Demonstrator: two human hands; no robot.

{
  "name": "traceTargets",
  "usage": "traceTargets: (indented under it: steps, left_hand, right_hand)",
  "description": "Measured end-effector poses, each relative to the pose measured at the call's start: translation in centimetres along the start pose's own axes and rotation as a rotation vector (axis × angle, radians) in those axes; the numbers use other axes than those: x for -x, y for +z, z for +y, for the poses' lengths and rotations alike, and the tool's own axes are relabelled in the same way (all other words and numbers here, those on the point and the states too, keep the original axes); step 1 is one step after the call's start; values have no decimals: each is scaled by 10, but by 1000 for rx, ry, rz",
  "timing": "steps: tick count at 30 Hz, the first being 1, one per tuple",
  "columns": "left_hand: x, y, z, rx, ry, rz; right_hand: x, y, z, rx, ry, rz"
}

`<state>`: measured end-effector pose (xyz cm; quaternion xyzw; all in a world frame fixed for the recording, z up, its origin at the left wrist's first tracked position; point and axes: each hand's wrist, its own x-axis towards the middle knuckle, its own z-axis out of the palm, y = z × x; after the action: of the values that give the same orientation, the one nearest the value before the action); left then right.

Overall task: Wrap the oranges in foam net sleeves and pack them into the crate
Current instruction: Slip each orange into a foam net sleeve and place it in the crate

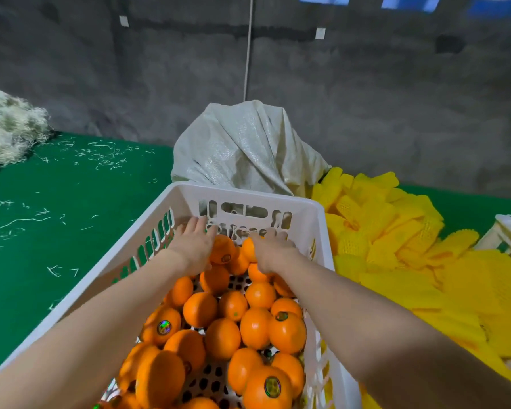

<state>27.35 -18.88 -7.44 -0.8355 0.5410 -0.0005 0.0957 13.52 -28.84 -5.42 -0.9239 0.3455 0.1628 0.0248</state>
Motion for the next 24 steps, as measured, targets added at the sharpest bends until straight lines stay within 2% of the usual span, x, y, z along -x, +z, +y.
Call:
traceTargets:
  steps: [5,8,10,13,16,20,24]
  left_hand:
    - [-31,29,-3,28,-36,-13]
    - [-41,35,-9,34,-2,9]
    - [-44,38,-17,78,24,3]
    - [-46,38,-24,19,48,31]
    - [-43,40,-20,-26,48,41]
    - [-36,39,-4,96,10,22]
    - [-26,33,1,92,-47,66]
  right_hand:
    - [-33,13,18,47,2,-54]
    - [-42,18,20,74,-9,-6]
    - [-46,22,19,18,9,-1]
    - [-48,29,17,-112,19,-44]
    - [-47,30,15,-85,-2,-8]
    - [-35,28,9,-27,-4,55]
    - [-3,14,4,-161,-28,47]
